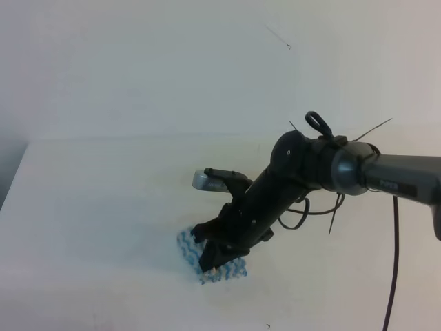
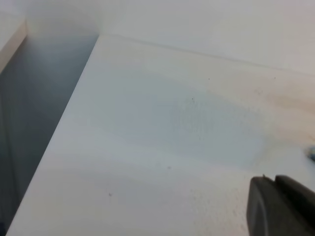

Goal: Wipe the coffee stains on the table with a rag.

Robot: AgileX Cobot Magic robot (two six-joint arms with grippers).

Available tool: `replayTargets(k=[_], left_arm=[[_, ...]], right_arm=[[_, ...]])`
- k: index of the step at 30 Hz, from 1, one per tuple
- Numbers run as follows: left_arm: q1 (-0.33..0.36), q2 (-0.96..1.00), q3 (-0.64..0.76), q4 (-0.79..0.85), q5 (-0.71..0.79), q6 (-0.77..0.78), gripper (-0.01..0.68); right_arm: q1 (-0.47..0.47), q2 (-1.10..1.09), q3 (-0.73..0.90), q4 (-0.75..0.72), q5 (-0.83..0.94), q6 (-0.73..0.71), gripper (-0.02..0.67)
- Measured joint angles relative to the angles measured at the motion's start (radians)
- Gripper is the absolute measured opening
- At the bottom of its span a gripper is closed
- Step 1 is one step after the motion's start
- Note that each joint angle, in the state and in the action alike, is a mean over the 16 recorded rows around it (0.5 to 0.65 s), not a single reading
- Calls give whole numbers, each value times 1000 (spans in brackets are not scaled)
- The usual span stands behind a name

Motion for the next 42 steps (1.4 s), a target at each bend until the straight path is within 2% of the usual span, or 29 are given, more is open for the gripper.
replayTargets(k=[16, 28, 34, 42], left_arm=[[0, -3, 0, 0, 0, 0, 1], [0, -2, 0, 0, 0, 0, 1], [0, -3, 0, 0, 0, 0, 1], [0, -3, 0, 0, 0, 0, 1]], right_arm=[[-60, -15, -1, -44, -87, 5, 25], [-112, -153, 18, -375, -56, 114, 24], [-183, -269, 98, -509, -59, 189, 23], [-310, -420, 303, -536, -135, 200, 23]])
